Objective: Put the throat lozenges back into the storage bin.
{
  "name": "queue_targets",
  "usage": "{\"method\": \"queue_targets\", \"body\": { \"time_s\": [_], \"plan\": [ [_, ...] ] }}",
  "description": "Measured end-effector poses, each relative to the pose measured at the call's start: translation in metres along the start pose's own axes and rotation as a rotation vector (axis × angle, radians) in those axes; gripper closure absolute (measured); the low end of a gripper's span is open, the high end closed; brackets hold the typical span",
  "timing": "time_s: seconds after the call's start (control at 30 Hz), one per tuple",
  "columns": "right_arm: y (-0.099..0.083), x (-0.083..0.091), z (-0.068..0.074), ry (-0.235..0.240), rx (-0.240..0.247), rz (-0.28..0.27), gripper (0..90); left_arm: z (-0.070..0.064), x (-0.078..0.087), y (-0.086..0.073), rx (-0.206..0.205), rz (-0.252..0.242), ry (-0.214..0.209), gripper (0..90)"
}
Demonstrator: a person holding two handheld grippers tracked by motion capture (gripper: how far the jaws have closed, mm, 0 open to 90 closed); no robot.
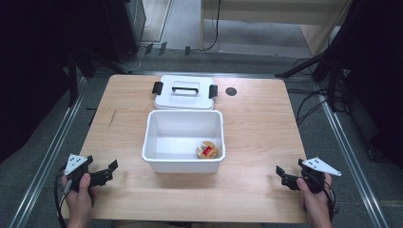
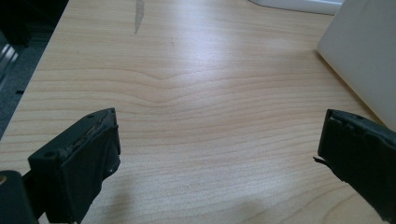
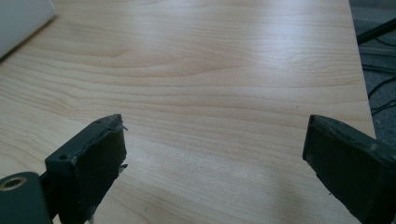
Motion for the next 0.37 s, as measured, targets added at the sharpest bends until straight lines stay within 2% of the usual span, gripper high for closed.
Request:
{"method": "queue_targets", "body": {
  "time_s": [0.17, 0.27, 0.37],
  "plan": [
    [-0.0001, 0.0080, -0.0041, 0.039, -0.046, -0.090, 6.1, 0.0004, -0.0010, 0.0005, 0.005, 0.003, 0.001, 0.0],
    [0.0001, 0.0069, -0.0065, 0.040, -0.073, -0.099, 6.3, 0.0001, -0.0011, 0.0003, 0.001, 0.007, 0.001, 0.0],
    [-0.0003, 0.0048, -0.0053, 0.030, -0.071, -0.088, 6.5, -0.0006, -0.0009, 0.0004, -0.008, 0.003, 0.006, 0.0]
  ]
}}
Point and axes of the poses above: each handheld gripper's, and its own axes: x roughly backward along the jaws, y roughly out of its top, z roughly to its left, the point moved 6 cm from there along -x, roughly forward along the jaws, and after that the axes turned 2 degrees about y, right-handed, at the moved point
